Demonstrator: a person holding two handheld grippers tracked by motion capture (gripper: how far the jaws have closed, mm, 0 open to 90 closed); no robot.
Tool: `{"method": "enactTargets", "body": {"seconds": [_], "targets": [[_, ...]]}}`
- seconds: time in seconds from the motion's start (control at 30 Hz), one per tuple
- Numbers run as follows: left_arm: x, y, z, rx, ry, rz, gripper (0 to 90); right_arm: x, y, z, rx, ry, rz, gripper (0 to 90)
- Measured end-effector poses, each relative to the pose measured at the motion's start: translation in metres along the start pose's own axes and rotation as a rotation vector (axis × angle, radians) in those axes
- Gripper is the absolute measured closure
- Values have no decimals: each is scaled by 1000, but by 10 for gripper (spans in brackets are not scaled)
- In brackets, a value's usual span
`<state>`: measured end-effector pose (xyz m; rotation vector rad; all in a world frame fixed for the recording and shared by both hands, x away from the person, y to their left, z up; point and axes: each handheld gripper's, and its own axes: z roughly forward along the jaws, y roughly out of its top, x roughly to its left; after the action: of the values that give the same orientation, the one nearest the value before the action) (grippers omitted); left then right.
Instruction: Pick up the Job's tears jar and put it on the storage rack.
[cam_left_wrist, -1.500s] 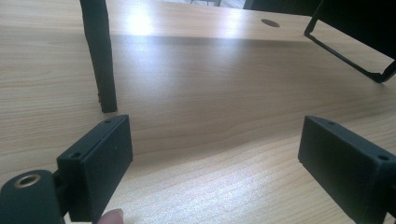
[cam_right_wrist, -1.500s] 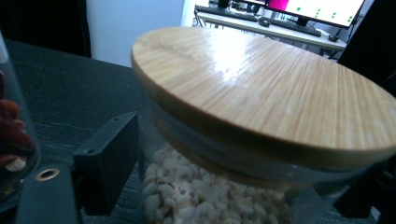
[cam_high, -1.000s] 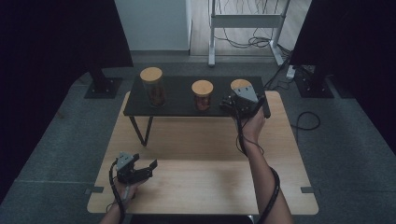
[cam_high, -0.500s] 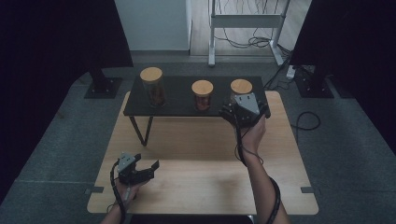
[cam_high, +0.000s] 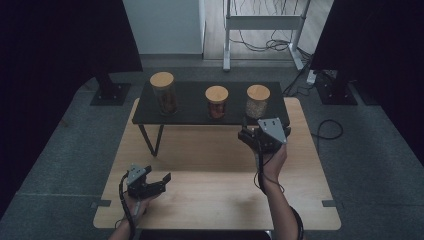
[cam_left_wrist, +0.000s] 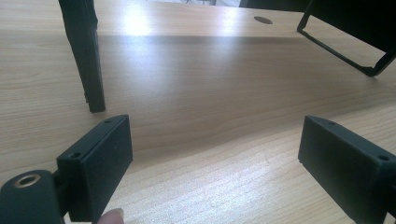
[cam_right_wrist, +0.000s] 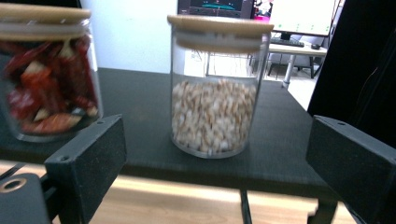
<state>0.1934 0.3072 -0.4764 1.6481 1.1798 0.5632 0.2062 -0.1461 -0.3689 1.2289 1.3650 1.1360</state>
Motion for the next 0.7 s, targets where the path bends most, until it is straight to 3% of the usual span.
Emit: {"method": "enactTargets", "body": {"seconds": [0.13, 0.37, 0.7], "targets": [[-1, 0, 0, -1, 0, 3, 95, -2, -14, -12, -1, 15, 12, 46], [-2, -1, 0, 7, -1, 6, 95, -6, -31, -27, -4, 39, 76, 46], [-3, -2, 2, 15, 3, 8, 95, -4, -48, -36, 9, 41, 77, 45]]}}
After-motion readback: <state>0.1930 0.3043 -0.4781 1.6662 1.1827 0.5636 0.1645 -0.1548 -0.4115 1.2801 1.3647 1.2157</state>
